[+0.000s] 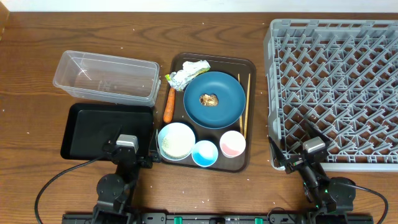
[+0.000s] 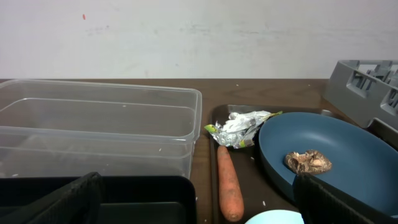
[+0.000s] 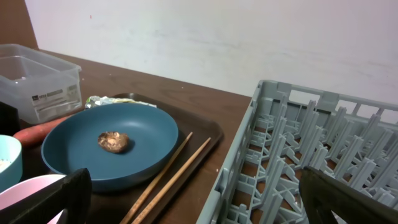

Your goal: Sort waste into correct bins and load items into the dishwasher rack

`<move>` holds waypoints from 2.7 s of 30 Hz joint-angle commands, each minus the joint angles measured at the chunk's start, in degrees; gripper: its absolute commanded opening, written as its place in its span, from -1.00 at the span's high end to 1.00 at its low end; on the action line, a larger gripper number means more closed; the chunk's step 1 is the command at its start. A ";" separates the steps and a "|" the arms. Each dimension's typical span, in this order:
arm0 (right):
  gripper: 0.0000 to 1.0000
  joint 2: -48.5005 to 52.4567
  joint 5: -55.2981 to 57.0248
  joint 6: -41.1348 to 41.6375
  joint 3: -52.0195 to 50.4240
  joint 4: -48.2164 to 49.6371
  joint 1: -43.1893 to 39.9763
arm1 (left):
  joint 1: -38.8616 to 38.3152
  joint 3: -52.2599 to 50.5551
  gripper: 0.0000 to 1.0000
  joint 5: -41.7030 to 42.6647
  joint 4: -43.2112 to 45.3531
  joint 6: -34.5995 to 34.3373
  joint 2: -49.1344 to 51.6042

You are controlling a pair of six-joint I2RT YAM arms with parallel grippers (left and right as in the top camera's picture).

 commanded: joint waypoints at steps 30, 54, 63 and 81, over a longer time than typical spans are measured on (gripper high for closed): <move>-0.99 22.56 2.32 17.14 36.26 -4.28 -0.24 | -0.22 33.16 -0.96 7.45 -9.40 -8.15 18.14; -0.97 80.21 -1.42 8.96 85.79 -57.44 -0.26 | -2.86 86.51 -0.96 25.46 -57.09 -10.10 90.99; -0.98 80.21 0.61 9.27 85.79 -57.68 -0.26 | -11.23 86.47 -0.57 9.68 -55.34 -10.14 105.02; -0.99 80.21 0.59 10.12 85.79 -59.14 -0.24 | -12.07 86.05 -0.33 4.55 -52.24 -12.72 112.80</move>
